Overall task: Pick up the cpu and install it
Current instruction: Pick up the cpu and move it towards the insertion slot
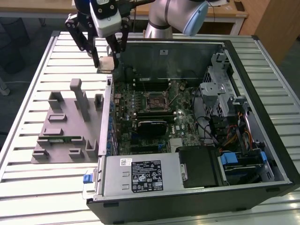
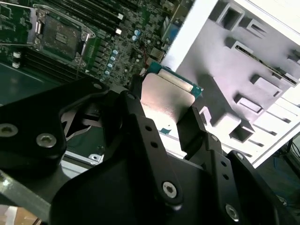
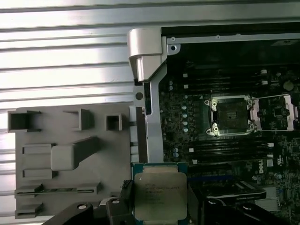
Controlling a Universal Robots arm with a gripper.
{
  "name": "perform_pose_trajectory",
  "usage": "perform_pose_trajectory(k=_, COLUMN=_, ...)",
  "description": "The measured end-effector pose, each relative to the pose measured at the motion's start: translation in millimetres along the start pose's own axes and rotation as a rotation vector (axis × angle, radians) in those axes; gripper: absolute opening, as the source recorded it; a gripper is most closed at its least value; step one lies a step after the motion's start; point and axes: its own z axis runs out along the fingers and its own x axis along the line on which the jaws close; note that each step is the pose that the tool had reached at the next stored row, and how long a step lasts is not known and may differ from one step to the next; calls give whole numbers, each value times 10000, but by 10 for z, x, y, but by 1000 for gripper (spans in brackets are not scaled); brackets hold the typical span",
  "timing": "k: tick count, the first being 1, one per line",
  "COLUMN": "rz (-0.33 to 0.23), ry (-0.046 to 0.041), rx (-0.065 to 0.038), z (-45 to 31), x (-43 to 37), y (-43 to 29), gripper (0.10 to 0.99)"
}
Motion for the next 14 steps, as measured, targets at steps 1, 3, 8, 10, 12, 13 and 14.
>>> perform_pose_trajectory(k=1, rz=1, ry=1, rx=0, z=1, x=-25, y=2, gripper=541)
perform_pose_trajectory(k=3, rz=0, ry=5, rx=0, z=3, x=-77, y=6, gripper=541)
perform_pose_trajectory(k=8, rz=2, ry=15, rx=1, z=7, x=-207, y=16, gripper=541)
perform_pose_trajectory(k=10, rz=1, ry=19, rx=2, z=8, x=-259, y=20, gripper=541)
perform_pose_trajectory(k=12, rz=1, ry=23, rx=2, z=10, x=-312, y=24, gripper=541)
perform_pose_trajectory(k=13, rz=0, ry=25, rx=2, z=11, x=-336, y=26, gripper=541)
perform_pose_trajectory(k=14, rz=1, ry=26, rx=2, z=12, x=-361, y=27, gripper=541)
